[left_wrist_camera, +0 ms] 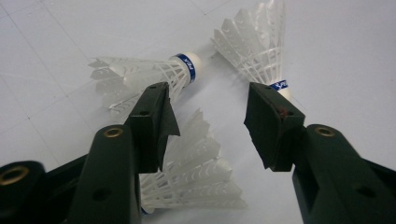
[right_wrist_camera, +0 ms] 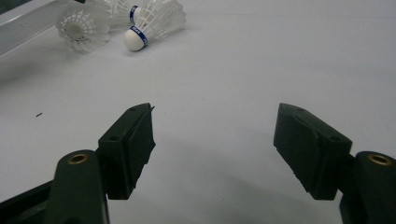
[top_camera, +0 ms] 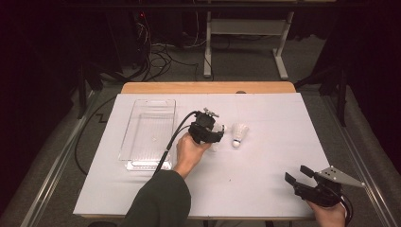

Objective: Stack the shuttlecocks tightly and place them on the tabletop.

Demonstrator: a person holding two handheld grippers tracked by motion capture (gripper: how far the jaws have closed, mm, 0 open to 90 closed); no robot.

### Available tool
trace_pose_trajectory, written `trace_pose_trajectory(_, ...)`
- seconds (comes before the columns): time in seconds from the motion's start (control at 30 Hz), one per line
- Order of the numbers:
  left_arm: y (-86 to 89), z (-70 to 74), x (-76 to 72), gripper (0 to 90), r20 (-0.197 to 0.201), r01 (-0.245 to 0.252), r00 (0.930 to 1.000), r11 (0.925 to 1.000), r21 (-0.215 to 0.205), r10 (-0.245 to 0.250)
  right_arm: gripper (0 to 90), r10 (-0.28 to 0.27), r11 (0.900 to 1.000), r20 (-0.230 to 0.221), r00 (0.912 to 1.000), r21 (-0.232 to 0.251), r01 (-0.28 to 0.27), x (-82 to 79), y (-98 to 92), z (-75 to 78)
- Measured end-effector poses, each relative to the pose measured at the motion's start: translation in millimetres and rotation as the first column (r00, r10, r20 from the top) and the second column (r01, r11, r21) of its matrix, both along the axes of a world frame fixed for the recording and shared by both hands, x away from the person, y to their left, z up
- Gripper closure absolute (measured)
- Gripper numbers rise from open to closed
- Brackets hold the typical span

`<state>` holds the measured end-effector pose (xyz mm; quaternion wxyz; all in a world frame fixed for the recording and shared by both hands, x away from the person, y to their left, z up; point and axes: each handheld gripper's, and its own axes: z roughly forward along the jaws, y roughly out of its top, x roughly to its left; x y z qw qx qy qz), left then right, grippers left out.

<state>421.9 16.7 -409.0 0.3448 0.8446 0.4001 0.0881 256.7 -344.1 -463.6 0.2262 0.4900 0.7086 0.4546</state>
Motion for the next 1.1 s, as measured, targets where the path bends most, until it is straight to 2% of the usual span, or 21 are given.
trace_pose_trajectory(0.37, 12.7, 9.9, -7.3, 43.9, -0.007, 0.005, 1.0, 0.9994, -0.035, -0.005, 29.5, -0.002, 1.0, 0.0, 1.0, -0.001, 0.002, -0.1, 0.0, 0.0)
trace_pose_trajectory(0.53, 18.9, 11.8, -10.2, 41.3, -0.008, 0.006, 1.0, 0.9994, -0.034, -0.006, 29.5, -0.002, 1.0, -0.001, 1.0, -0.002, 0.002, 0.0, 0.1, -0.1)
trace_pose_trajectory(0.87, 31.6, 16.8, -20.6, 38.7, -0.001, 0.009, 1.0, 0.9986, -0.052, -0.009, 29.5, -0.005, 1.0, -0.001, 1.0, -0.002, 0.005, -0.2, 0.6, 0.1)
trace_pose_trajectory(0.93, 34.6, 17.8, -22.6, 39.1, -0.01, 0.015, 0.9998, 0.9979, -0.063, -0.016, 29.5, -0.004, 1.0, -0.002, 1.0, -0.003, 0.004, -0.1, 0.6, 0.0)
trace_pose_trajectory(1.1, 39.1, 18.9, -27.4, 39.2, -0.003, 0.019, 0.9998, 0.9984, -0.053, -0.019, 29.4, -0.006, 1.0, -0.001, 1.0, -0.005, 0.006, -0.1, 0.6, 0.1)
